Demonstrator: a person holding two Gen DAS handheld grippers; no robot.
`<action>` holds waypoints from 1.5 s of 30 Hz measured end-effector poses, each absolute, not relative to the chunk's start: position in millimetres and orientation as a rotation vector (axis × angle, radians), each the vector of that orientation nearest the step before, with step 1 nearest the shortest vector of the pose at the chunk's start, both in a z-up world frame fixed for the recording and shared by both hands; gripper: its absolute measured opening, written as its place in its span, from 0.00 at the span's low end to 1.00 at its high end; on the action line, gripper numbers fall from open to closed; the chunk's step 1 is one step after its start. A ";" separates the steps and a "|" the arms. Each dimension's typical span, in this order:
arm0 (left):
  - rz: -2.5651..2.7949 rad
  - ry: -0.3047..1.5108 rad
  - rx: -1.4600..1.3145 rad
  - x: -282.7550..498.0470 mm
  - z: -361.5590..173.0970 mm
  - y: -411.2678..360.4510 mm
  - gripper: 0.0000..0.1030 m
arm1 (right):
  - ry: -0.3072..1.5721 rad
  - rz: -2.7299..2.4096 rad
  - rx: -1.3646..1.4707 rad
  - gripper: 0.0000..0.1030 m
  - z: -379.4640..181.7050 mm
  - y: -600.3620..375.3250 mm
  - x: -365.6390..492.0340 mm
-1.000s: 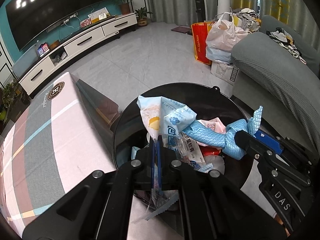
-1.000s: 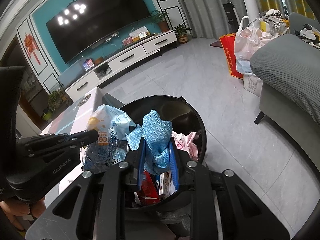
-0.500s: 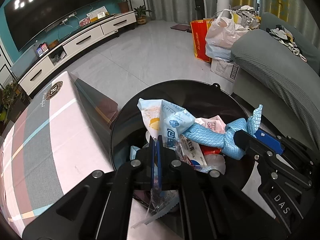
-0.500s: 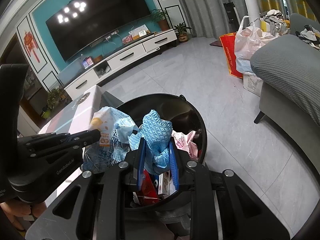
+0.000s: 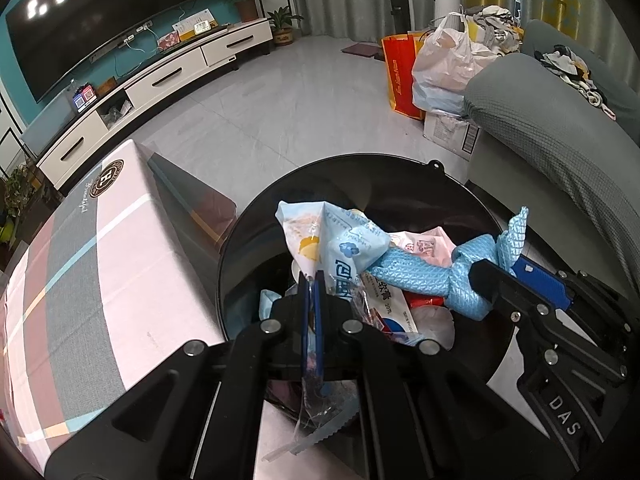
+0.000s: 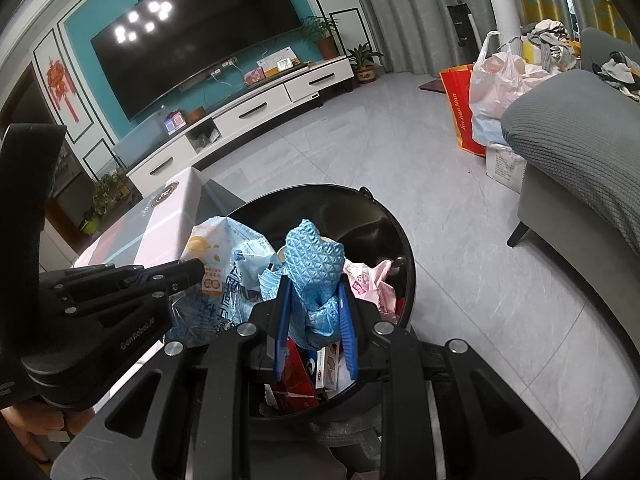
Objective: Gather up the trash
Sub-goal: 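Lower both tools into the bin and push the bag and cloth down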
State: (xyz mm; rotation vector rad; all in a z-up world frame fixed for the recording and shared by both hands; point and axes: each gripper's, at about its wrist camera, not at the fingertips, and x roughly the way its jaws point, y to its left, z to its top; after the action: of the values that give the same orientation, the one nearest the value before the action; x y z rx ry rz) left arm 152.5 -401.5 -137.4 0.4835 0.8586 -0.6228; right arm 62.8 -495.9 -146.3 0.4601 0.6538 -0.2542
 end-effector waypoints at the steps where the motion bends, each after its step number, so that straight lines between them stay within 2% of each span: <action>1: -0.623 0.859 0.486 152.6 -137.9 -401.9 0.03 | 0.655 -0.254 0.460 0.22 -146.4 -495.8 62.8; 45: -0.588 0.890 0.536 154.2 -152.6 -407.7 0.03 | 0.699 -0.251 0.455 0.23 -157.2 -494.1 68.1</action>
State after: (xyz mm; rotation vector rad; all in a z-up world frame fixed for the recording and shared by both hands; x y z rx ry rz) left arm 154.2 -407.7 -152.6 0.5357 0.8904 -0.5878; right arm 68.1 -494.1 -157.2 0.4551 0.6988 -0.2508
